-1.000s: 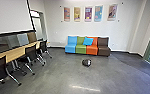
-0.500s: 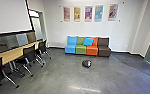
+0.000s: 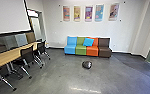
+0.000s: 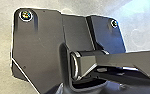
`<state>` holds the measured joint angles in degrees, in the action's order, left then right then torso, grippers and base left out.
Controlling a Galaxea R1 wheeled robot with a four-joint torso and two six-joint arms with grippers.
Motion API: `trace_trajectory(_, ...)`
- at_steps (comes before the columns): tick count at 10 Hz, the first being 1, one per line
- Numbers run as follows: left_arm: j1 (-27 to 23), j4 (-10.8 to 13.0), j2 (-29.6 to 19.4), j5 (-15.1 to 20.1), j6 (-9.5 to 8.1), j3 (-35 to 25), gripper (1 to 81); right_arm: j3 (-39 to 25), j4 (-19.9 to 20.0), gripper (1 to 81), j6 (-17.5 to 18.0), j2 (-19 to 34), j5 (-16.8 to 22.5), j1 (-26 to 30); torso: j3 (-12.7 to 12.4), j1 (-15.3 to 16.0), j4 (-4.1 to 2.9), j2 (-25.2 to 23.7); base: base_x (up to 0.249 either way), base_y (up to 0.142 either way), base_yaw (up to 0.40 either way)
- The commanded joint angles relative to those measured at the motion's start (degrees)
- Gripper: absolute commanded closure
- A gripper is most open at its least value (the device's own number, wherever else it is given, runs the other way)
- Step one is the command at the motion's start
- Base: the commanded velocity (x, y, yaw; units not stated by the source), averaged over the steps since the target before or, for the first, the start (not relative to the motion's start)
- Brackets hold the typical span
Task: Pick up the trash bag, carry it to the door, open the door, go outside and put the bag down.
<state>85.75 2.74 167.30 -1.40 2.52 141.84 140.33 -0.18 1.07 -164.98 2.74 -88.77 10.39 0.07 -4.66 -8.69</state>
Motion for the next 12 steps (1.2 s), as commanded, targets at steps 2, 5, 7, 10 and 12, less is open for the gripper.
trace_trajectory(2,-2.7,-0.5,-0.1,3.1,-0.15,-0.6,1.0,-0.5,0.1,1.0,-0.4,0.5,3.3,2.5,0.0,0.0,0.0,0.0,0.16,0.0,0.0)
trace_trajectory(5,-2.7,-0.4,-0.1,3.1,-0.15,-0.6,1.0,-0.4,0.2,1.0,-0.3,0.5,3.3,2.6,0.0,0.0,0.0,0.0,0.159,-0.079,0.0)
trace_trajectory(7,-2.7,-0.4,0.0,3.1,-0.15,-0.6,1.0,-0.2,0.2,1.0,-0.3,0.5,3.3,2.7,0.0,0.0,0.0,0.0,0.16,-0.085,0.0)
trace_trajectory(10,-2.7,-0.3,0.0,3.1,-0.15,-0.7,1.0,-0.2,0.2,1.0,-0.3,0.5,3.3,2.7,0.0,0.0,0.0,0.0,0.16,-0.089,0.0)
trace_trajectory(12,-2.7,-0.3,0.1,3.2,-0.15,-0.7,1.0,-0.2,0.2,1.0,-0.3,0.5,3.3,2.7,0.0,0.0,0.0,0.0,0.159,-0.092,0.0)
